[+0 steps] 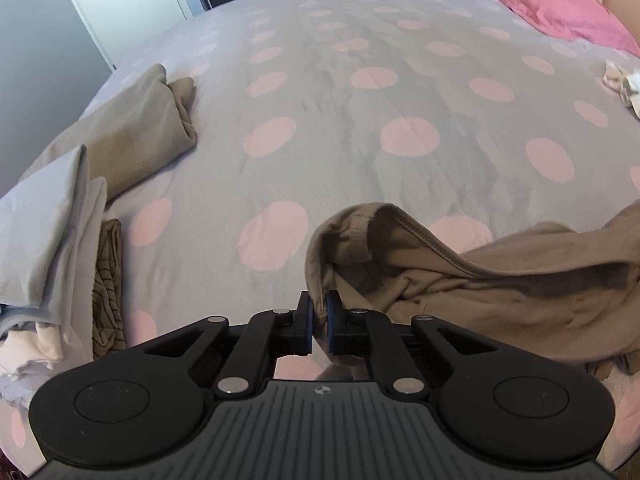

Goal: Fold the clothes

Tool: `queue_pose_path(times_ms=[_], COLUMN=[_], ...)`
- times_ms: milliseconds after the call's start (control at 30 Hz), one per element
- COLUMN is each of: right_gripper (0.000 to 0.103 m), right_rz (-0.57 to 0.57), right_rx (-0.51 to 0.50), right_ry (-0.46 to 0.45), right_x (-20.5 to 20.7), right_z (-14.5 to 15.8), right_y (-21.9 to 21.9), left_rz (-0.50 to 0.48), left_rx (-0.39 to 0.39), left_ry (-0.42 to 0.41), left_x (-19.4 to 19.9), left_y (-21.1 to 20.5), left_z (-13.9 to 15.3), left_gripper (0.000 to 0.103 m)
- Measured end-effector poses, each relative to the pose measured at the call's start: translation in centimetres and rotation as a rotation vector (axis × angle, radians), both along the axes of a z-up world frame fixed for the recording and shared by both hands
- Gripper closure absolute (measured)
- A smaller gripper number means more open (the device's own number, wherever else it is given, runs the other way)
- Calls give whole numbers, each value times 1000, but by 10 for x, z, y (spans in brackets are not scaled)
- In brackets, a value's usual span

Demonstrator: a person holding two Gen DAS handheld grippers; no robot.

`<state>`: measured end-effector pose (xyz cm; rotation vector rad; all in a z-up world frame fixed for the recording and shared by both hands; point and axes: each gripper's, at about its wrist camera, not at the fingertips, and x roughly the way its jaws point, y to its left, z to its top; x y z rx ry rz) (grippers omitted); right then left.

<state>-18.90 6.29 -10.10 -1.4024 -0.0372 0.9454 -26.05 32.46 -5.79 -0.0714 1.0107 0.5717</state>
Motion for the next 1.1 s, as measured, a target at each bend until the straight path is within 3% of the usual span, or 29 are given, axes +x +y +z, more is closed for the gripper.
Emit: queue_pose_path(times_ms=[167,333,567,767,933,1100], right_gripper=[101,101,101,101,101,101], right_rz=[-184,-318,-323,-325,-323,-301], right_rx=[239,438,637,850,1052,1172], right_ry=[69,125,57,-30,-72,-60], right_x=[28,52,44,19,-6,-37], right_z=[52,112,202,266,315,343], right_y=[-7,-28,-57,-76,-90,-115], left_rz=[29,24,-36,-45,-75,-117], left_rx=[54,91,220,285,331,382], left_ry=[-94,-258,-531,-738,-920,-1053], left_x=[-7,-15,-32,-66,-104,-142], left_y=[3,-2,-28,-47,-76,-108], left_z=[24,81,191,266,312,339], left_gripper=[100,101,101,101,101,101])
